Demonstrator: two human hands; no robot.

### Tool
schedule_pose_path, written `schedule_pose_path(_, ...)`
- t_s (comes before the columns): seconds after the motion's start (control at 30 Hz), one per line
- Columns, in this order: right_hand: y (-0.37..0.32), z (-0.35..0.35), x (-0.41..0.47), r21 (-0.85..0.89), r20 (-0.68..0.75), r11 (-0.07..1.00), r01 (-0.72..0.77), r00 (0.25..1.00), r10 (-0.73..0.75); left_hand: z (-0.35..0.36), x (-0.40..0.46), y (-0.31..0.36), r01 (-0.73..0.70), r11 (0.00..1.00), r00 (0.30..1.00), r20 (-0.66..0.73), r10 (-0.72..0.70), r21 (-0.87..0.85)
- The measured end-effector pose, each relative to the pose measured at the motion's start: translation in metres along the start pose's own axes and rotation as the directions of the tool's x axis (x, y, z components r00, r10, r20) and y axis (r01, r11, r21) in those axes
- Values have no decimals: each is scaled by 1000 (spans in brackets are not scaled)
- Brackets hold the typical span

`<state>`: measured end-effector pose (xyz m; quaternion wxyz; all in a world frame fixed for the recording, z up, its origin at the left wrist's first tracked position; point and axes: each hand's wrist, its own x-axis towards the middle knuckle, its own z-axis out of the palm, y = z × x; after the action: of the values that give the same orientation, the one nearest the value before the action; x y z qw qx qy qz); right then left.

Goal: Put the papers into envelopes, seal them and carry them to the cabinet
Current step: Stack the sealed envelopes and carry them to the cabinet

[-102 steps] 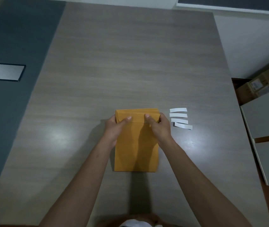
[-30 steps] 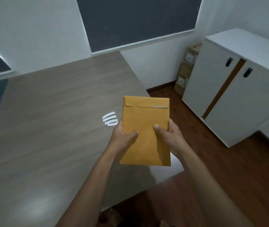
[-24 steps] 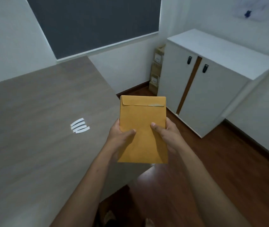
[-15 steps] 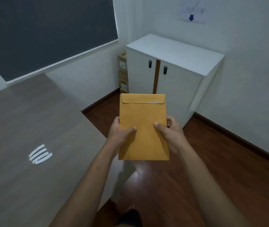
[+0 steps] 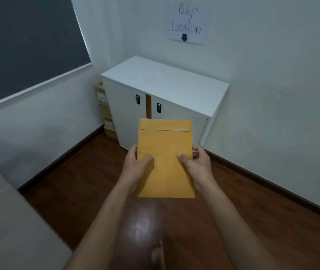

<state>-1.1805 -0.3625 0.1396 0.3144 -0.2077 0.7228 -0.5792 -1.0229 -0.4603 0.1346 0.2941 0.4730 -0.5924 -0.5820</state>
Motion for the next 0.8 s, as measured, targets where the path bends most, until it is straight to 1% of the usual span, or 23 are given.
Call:
schedule_pose_path(0.13,-24,8,79,-11,-36,1000,-17,999,17,18,84,25,-1,1000,999,32,1,6)
schedule_pose_path(0.27,-43,10,147,-43,-40,999,-32,999,30,37,153,44,27,999,999,18,-28,41)
schedule_pose_path(0.37,-57,11,199,-60,-41,998,-36,999,34,52,208,56,84,995,996,-13,-83,60)
schedule_pose_path(0.43,-62,13,237,-65,-39,998,-26,999,24,61,247,60,100,993,995,-9,-100,69)
schedule_pose_path(0.57,-71,21,305,-50,-71,997,-57,996,54,82,312,72,82,993,997,-17,-81,84)
schedule_pose_path(0.63,-73,25,334,-90,-109,992,-83,991,73,89,339,80,93,989,996,-26,-91,113)
schedule_pose_path(0.8,-81,42,406,-176,-132,980,-91,989,68,104,418,95,53,969,998,-30,-47,242)
